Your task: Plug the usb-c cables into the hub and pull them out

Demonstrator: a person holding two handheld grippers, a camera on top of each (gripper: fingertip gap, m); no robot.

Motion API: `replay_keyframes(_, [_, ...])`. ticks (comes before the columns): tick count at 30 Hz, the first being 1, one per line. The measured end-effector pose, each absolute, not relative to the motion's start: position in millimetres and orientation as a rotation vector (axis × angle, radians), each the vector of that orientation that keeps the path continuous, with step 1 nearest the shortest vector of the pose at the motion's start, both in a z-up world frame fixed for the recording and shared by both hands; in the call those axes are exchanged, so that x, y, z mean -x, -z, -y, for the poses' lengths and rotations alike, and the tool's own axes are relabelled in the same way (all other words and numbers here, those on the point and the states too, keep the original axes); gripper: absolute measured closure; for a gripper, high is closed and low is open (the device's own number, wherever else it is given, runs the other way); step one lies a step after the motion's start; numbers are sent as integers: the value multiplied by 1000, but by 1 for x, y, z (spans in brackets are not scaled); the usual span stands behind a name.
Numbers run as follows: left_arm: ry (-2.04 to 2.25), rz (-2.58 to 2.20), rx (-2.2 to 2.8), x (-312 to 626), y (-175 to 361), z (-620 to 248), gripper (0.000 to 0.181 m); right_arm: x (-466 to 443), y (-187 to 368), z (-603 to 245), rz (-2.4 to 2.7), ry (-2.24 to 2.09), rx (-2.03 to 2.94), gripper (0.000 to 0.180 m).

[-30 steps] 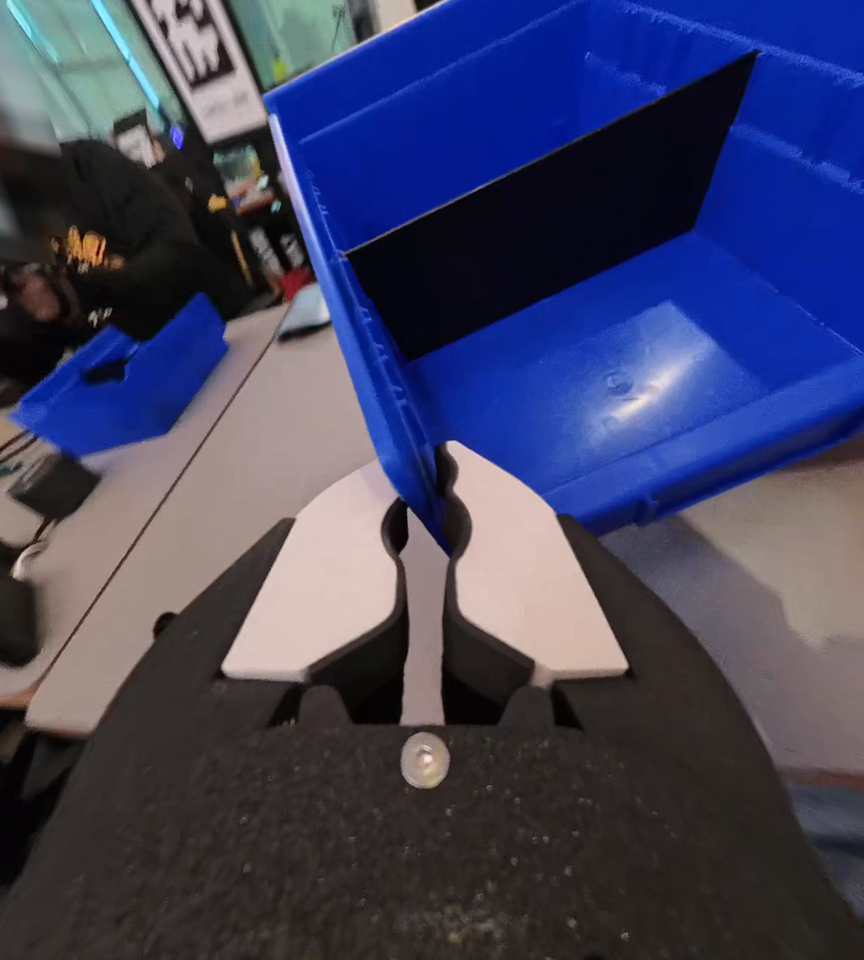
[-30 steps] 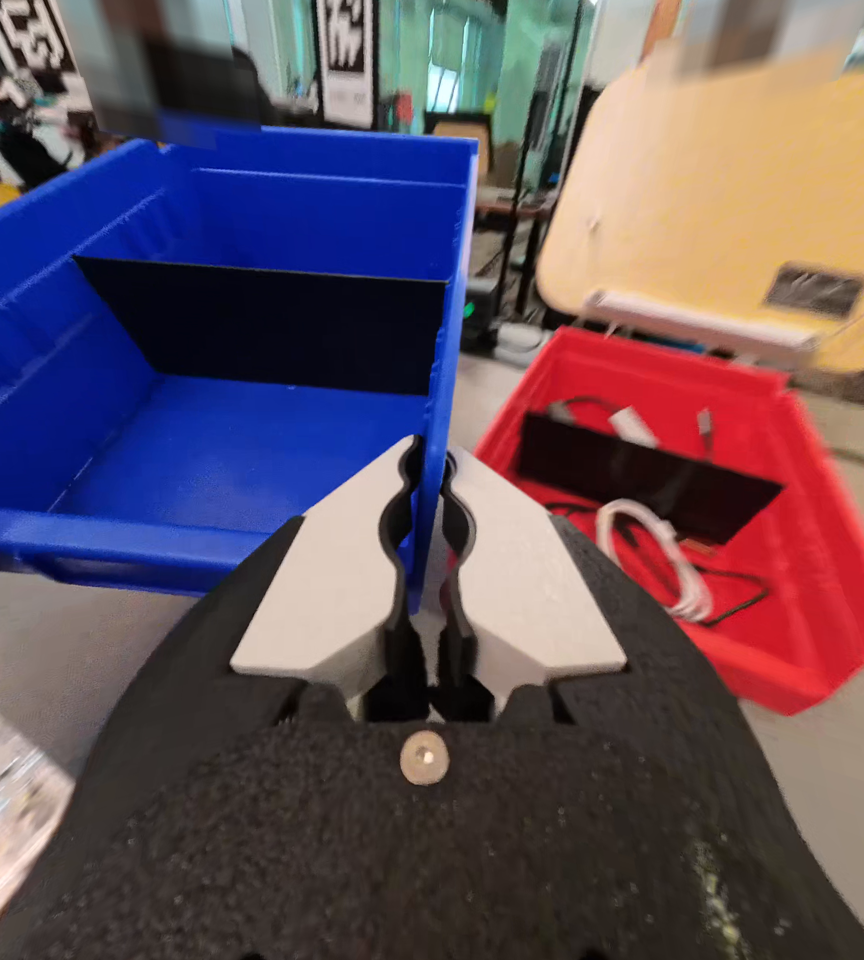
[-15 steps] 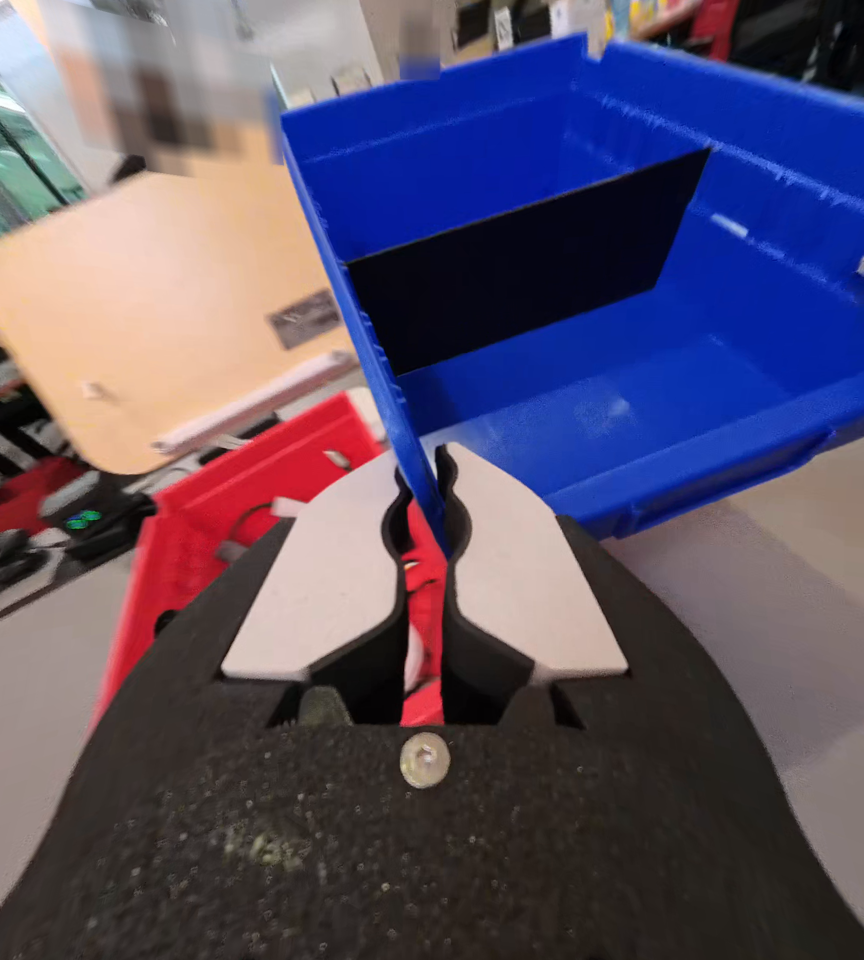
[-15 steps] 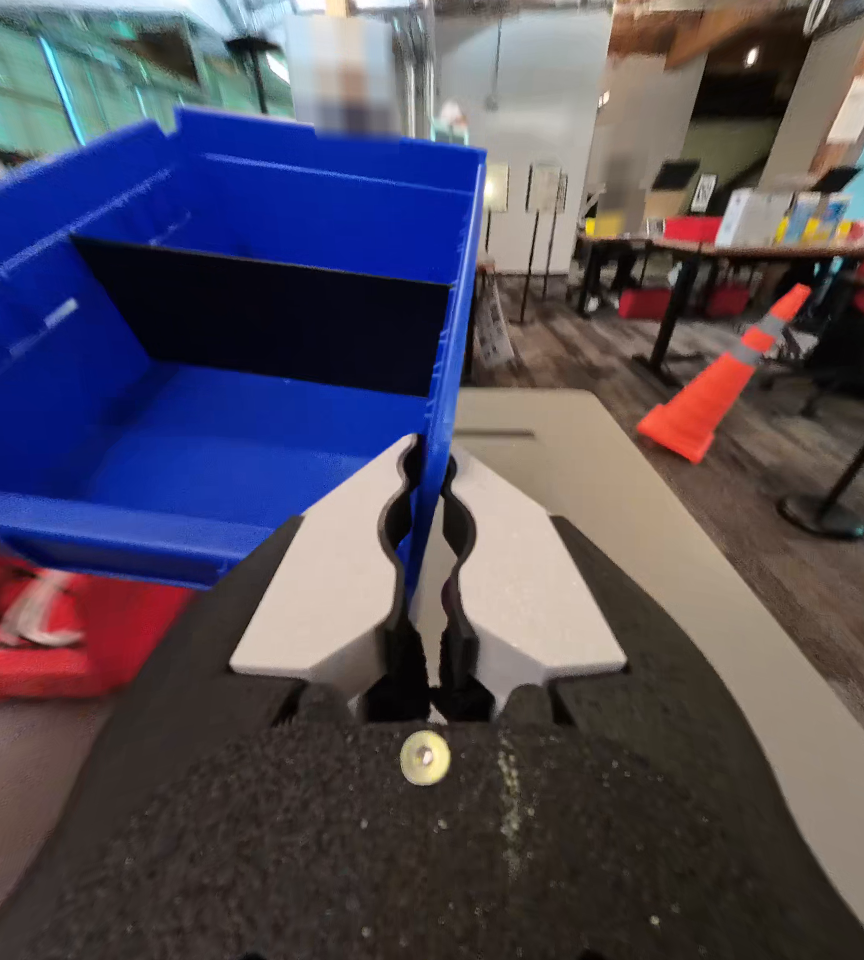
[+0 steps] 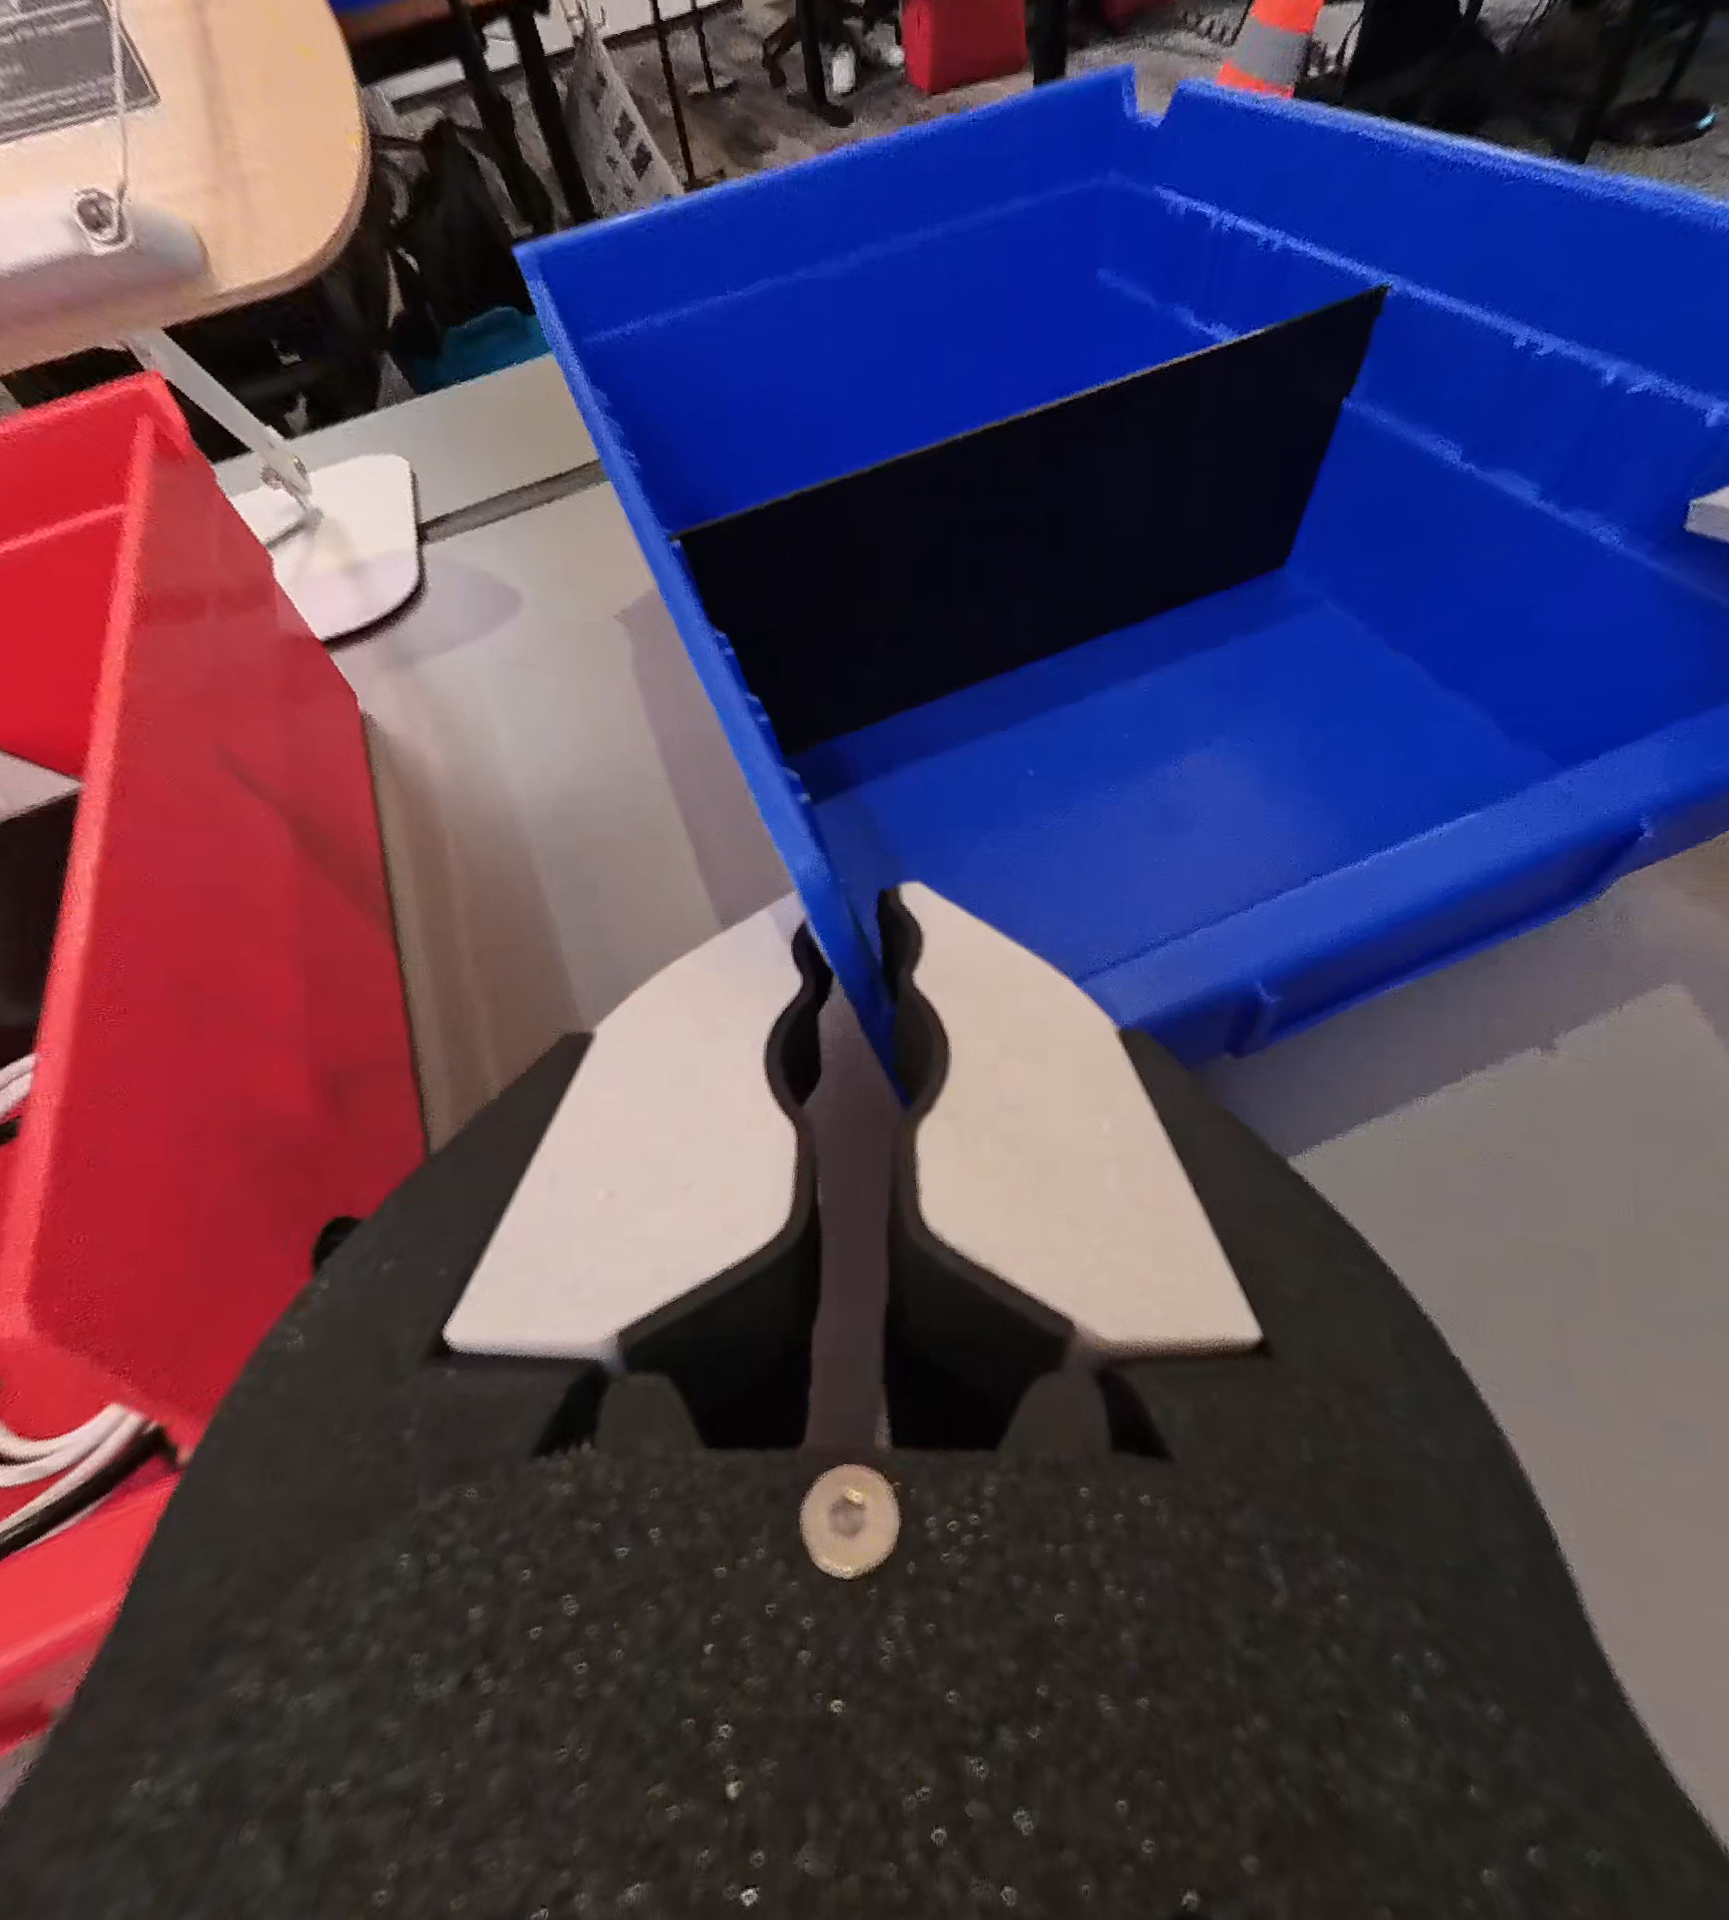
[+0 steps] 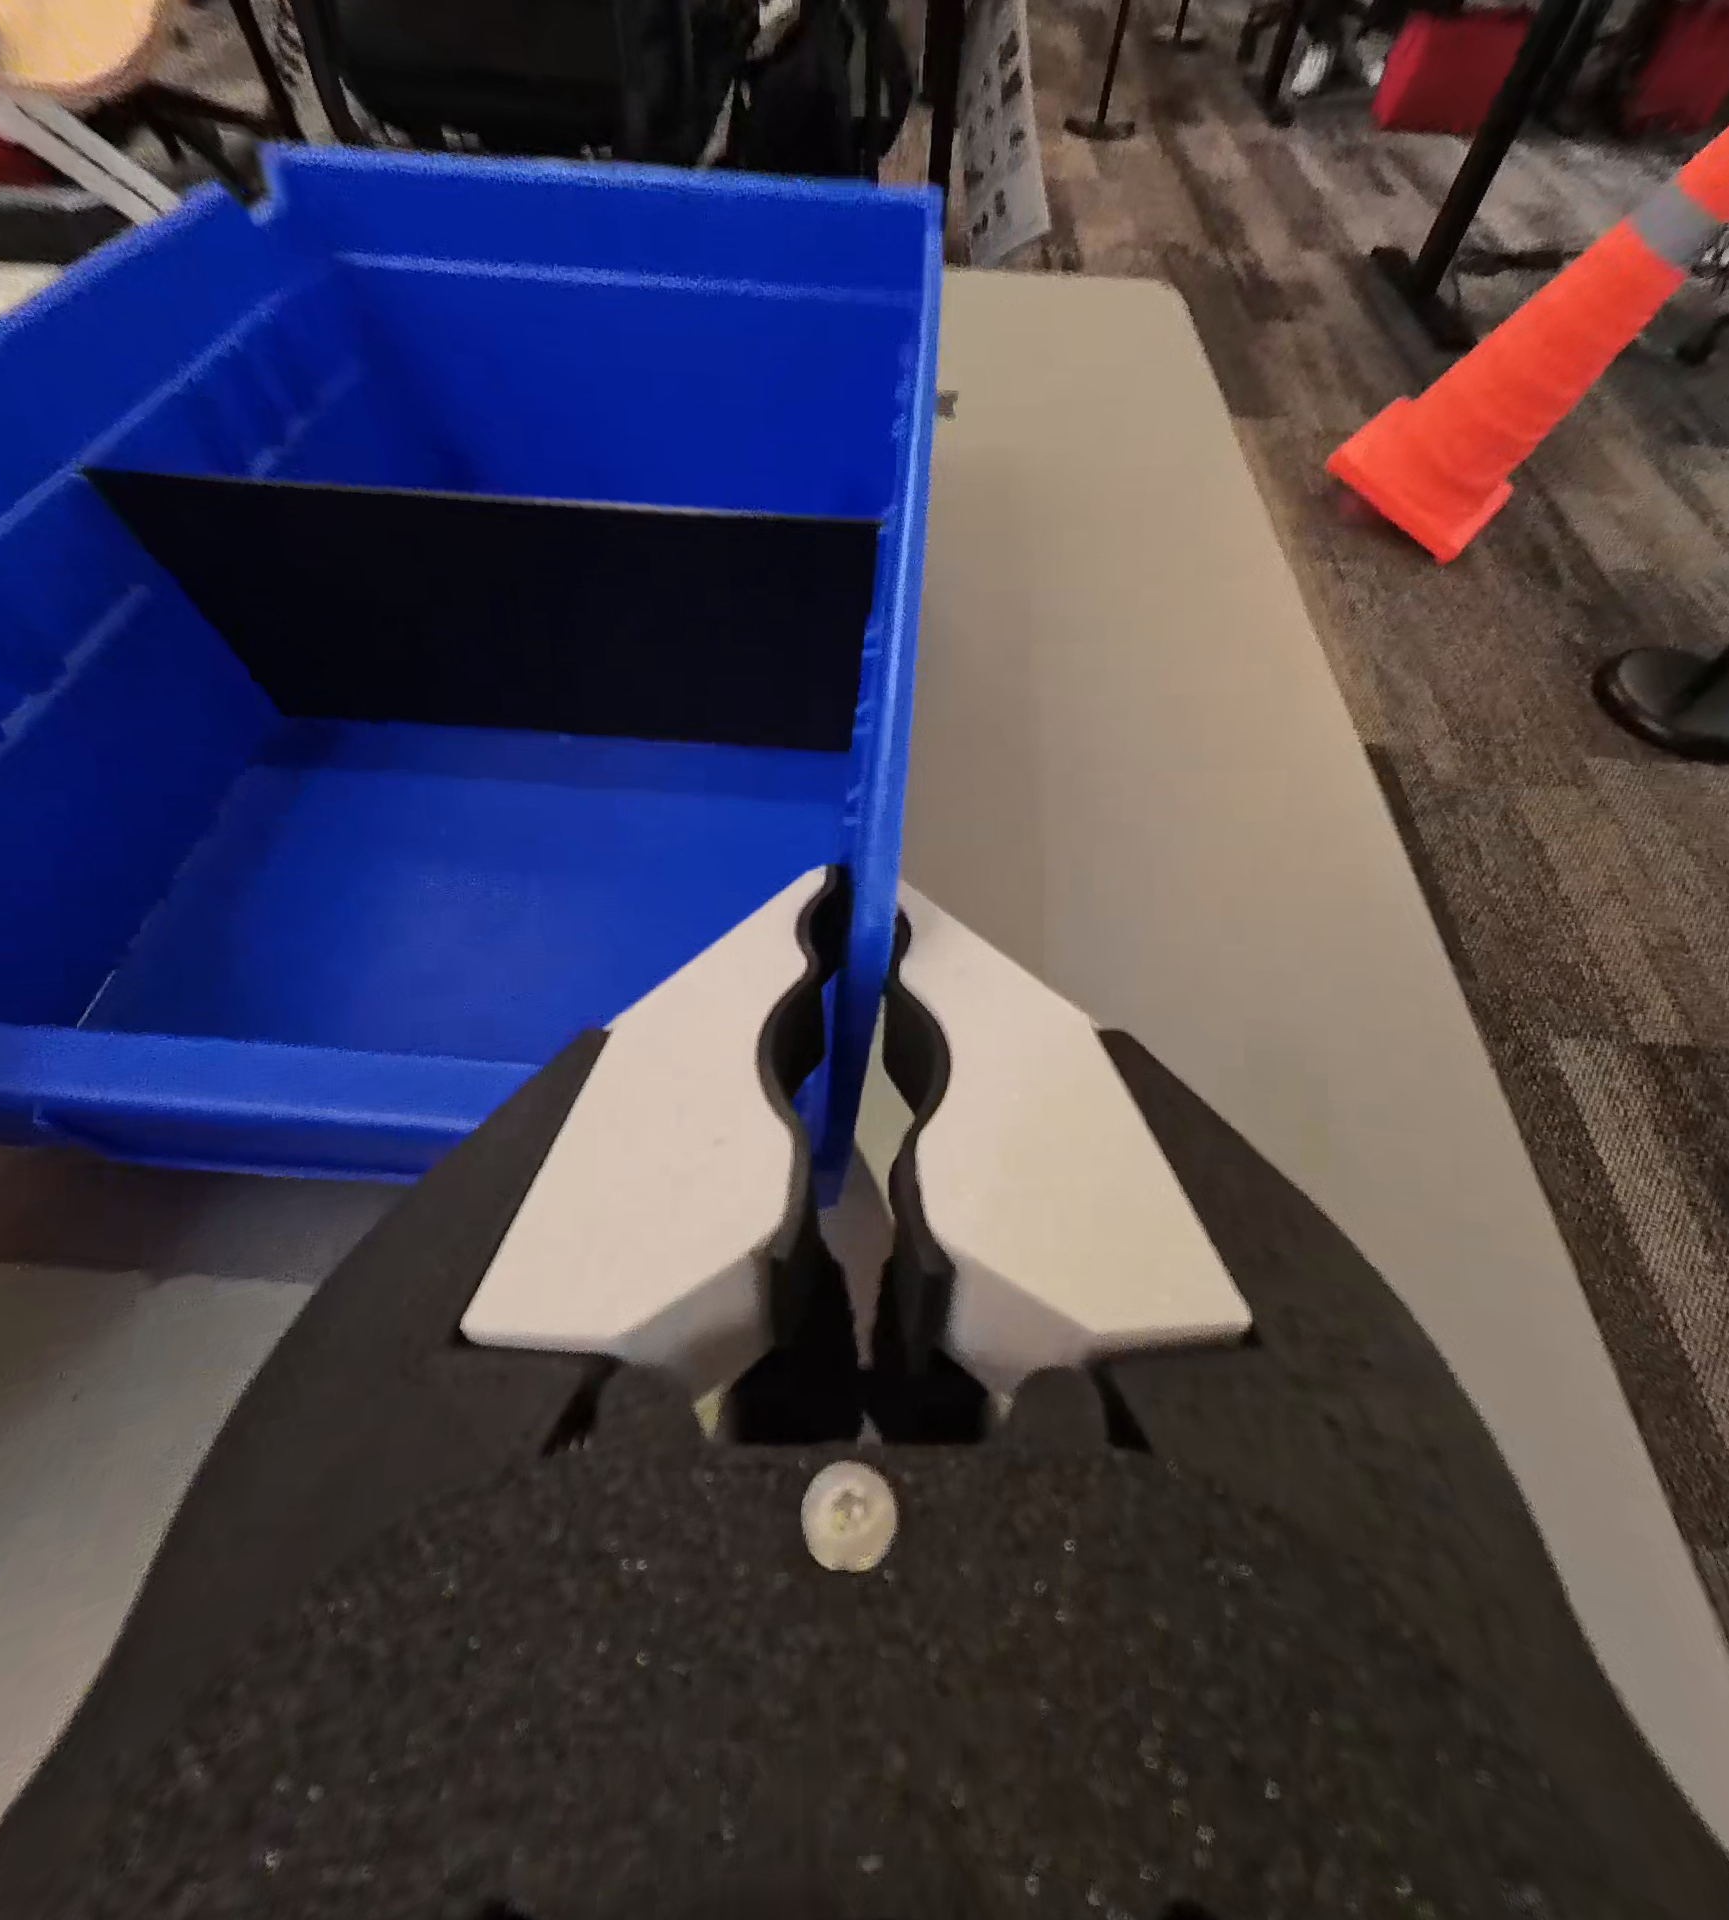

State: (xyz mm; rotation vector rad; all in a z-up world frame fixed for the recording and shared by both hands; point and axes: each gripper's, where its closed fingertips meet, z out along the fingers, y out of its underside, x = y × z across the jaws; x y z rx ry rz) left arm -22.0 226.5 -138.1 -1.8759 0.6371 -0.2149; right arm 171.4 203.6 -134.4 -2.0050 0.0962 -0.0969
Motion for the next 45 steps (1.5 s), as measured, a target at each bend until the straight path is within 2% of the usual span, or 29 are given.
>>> replay_keyframes(5, [284, -665, 1940, 20, 138, -219, 169, -175, 137, -204, -109, 121, 2010, 177])
replay_keyframes(10, [579, -751, 1839, 40, 68, -155, 157, -186, 140, -203, -126, 222, 2003, 169])
replay_keyframes(12, [538, -780, 1803, 77, 49, -148, 153, -184, 129, -197, -114, 273, 1982, 155])
replay_keyframes(15, [341, -652, 1761, 168, 36, -175, 146, -165, 80, -184, -124, 319, 1835, 150])
replay_keyframes(19, [128, -326, 1804, 299, 55, -218, 137, -43, 30, -181, 55, 139, 1671, 146])
replay_keyframes(22, [319, -178, 1879, 327, 80, -230, 135, 71, 61, -190, -23, -253, 1761, 144])
replay_keyframes(24, [297, -217, 1945, 328, 100, -241, 130, 129, 93, -200, 11, -370, 1831, 130])
replay_keyframes(27, [281, -312, 1970, 316, 121, -247, 140, 142, 121, -223, 80, -90, 1891, 135])
replay_keyframes(28, [228, -325, 1985, 318, 129, -251, 149, 141, 129, -230, 70, -35, 1906, 140])
replay_keyframes(29, [186, -324, 2003, 320, 136, -254, 164, 137, 137, -236, 23, -6, 1936, 147])
replay_keyframes(30, [173, -316, 2014, 320, 140, -256, 177, 133, 143, -240, -37, 15, 1966, 162])
replay_keyframes(31, [166, -310, 2015, 320, 141, -257, 177, 128, 145, -241, -83, 39, 1968, 172])
replay_keyframes(33, [143, -314, 2017, 321, 141, -258, 178, 126, 143, -242, -38, 81, 1974, 178])
replay_keyframes(40, [141, -317, 2015, 344, 130, -252, 178, 145, 132, -233, -70, 93, 1961, 179])
replay_keyframes(45, [60, -273, 1911, 409, 95, -254, 179, 206, 106, -239, -63, 43, 1853, 179])
